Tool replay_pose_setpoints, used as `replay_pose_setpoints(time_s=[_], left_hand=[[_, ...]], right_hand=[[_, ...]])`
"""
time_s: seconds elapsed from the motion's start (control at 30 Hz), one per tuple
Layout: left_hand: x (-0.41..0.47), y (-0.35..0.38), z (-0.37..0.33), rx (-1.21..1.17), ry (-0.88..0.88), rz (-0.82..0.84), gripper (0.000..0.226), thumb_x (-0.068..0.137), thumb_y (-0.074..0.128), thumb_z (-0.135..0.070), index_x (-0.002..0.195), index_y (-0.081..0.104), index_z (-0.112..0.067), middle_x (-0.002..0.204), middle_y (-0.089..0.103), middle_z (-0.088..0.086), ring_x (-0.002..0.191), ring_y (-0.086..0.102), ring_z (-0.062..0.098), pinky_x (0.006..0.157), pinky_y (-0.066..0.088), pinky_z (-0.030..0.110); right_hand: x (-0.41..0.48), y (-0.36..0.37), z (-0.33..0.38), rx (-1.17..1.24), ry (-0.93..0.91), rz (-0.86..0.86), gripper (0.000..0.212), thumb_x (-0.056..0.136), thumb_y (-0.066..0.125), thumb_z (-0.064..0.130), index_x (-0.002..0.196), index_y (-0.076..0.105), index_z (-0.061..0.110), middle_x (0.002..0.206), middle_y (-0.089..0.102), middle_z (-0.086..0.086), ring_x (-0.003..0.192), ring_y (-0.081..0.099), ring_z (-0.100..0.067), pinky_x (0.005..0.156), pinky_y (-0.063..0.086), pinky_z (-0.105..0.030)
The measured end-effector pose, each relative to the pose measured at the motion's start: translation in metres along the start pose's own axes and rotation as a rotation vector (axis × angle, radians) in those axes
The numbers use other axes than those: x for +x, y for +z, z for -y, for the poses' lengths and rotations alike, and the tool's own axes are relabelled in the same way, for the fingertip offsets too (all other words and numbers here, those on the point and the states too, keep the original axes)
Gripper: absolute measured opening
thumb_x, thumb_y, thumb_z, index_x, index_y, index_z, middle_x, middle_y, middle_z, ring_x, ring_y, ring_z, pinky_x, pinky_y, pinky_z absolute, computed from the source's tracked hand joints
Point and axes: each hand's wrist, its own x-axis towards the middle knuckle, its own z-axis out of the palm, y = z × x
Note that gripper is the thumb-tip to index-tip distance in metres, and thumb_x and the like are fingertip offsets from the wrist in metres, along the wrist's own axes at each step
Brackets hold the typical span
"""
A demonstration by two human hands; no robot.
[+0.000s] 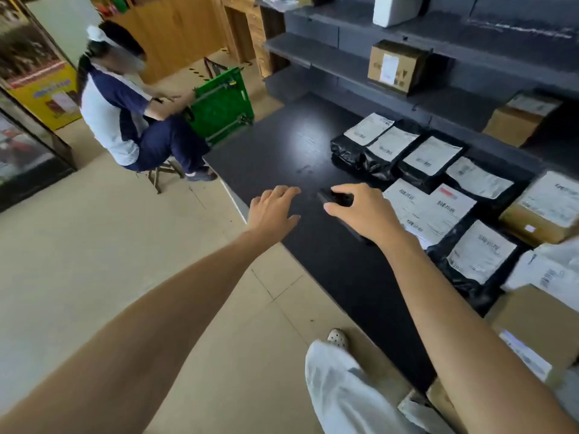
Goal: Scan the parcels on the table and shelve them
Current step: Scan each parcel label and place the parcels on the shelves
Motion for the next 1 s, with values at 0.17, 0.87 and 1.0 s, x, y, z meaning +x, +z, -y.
replay_pose_setpoints(time_s=[0.17,0.87,1.0], left_hand=[[0.112,0.024,0.002,0.009,0.046,0.105,0.060,0.092,0.063,-0.036,0.146,0.037,-0.030,0.148,0.043,-0.002,0.134,0.042,0.028,0.108,0.034,0.048],[0.361,0.145,-0.039,-0.005,0.328,0.418,0.084,0.093,0.063,-0.038,0.157,0.008,-0.028,0.163,-0.003,0.010,0.149,0.001,0.038,0.120,0.015,0.053],[0.410,0.156,-0.034,0.089,0.393,0.485,0.100,0.090,0.061,-0.055,0.157,-0.010,-0.031,0.162,-0.020,0.010,0.148,-0.013,0.043,0.120,0.005,0.055]], right_hand=[[0.098,-0.019,-0.039,-0.014,0.165,0.040,0.051,0.089,0.068,0.044,0.136,0.060,0.029,0.133,0.063,0.001,0.122,0.057,-0.026,0.094,0.044,-0.038],[0.230,-0.034,-0.113,0.067,0.586,-0.262,0.043,0.088,0.065,0.043,0.129,0.065,0.030,0.123,0.067,0.005,0.115,0.060,-0.022,0.094,0.051,-0.044],[0.267,-0.016,-0.104,0.064,0.686,-0.351,0.044,0.089,0.064,0.042,0.131,0.063,0.031,0.127,0.065,0.004,0.119,0.057,-0.023,0.094,0.050,-0.043]])
